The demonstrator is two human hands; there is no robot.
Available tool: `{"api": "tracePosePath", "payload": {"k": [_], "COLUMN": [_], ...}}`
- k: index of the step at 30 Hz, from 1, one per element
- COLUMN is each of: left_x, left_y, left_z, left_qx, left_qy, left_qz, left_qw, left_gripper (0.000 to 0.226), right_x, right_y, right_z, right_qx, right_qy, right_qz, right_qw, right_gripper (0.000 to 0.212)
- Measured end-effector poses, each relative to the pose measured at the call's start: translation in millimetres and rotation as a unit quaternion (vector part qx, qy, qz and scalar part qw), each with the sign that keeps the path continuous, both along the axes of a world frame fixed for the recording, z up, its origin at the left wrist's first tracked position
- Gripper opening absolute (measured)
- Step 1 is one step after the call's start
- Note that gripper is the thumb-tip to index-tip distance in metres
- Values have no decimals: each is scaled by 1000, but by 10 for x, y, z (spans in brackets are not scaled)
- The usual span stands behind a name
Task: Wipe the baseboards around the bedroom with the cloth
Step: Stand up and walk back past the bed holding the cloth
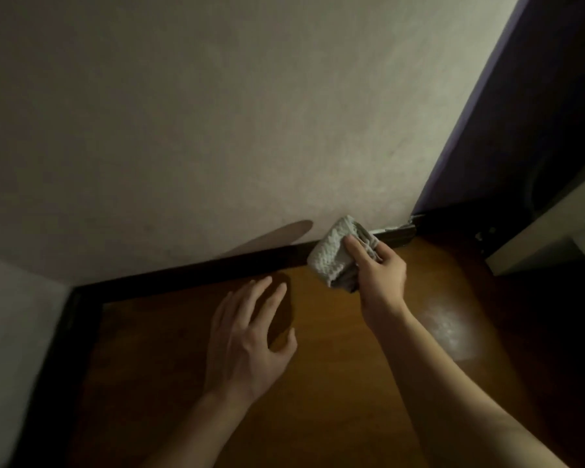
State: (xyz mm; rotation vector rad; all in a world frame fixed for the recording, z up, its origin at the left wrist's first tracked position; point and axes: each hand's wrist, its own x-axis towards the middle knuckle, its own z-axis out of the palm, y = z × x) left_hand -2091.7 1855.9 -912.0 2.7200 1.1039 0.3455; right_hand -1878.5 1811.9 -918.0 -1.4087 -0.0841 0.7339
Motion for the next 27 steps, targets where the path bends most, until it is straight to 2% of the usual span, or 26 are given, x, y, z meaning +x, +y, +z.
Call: {"api": "tracePosePath", "payload": {"k": [4,7,10,17,20,27], "left_x": [45,80,170,327,298,93], "left_y": [10,-53,-122,-348,-448,-521], "left_z": [862,1675,2601,4828,5727,7445], "left_qx": [18,38,45,41,49,63], "left_qy": [-7,24,32,-13,-13,-45], "left_qz": [-10,-20,-29,-19,-23,-16], "left_qw": [1000,999,998,999,998,997], "left_gripper": [64,65,67,69,69,66], "right_x": [-87,-93,-50,-38,-132,-398], "right_y": [-186,-384,-543,-844,-940,-1079], "right_z": [874,1765,2702,4934,5876,7714], "right_qx": [-3,-33,-57,-46,-58,-29], "right_qy": [47,24,6,-21,-44,-45], "right_qz": [10,23,15,-4,6,-3], "right_qw": [999,999,998,999,997,999], "right_gripper": [17,21,15,14,20,13]}}
